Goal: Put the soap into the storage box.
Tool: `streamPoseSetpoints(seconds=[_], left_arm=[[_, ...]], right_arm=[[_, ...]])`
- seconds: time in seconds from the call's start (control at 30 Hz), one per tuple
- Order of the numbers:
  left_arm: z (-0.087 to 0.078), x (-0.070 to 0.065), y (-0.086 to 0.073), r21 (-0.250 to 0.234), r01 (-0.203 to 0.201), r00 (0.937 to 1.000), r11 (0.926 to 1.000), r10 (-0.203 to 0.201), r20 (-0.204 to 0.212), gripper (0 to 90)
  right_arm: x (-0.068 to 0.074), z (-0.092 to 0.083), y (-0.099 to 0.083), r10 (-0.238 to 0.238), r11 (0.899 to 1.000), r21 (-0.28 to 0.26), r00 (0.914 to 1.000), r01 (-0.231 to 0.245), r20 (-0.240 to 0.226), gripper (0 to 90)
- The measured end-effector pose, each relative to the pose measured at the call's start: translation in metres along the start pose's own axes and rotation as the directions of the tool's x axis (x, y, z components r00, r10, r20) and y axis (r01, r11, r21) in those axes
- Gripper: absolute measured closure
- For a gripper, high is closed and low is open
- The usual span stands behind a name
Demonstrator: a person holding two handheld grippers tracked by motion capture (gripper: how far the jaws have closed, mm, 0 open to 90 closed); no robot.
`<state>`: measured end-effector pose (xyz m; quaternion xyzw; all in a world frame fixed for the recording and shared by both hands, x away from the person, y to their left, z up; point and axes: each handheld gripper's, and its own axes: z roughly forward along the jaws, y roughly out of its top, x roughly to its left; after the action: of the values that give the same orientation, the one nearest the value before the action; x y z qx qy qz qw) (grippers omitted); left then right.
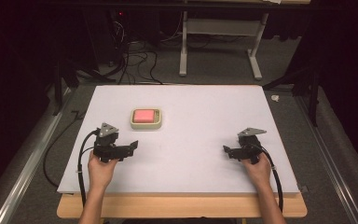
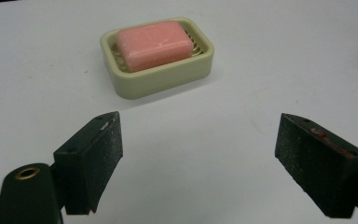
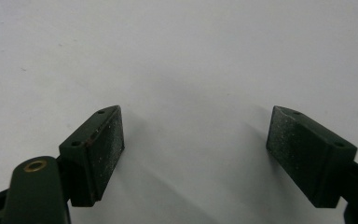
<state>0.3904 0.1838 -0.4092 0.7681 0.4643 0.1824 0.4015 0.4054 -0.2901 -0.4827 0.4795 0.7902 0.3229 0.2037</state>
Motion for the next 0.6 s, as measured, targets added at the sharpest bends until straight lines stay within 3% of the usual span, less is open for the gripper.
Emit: streamPoseSetpoints(seconds=[0.6], left_arm=[[0.0040,0.0033,-0.0093,0.020,0.023,0.9997,0.9995,-0.023,0.000,15.6]], right_arm=[[0.0000,0.0000,0.0000,0.000,1.000,0.000,1.0000,0.000,0.000,19.5]])
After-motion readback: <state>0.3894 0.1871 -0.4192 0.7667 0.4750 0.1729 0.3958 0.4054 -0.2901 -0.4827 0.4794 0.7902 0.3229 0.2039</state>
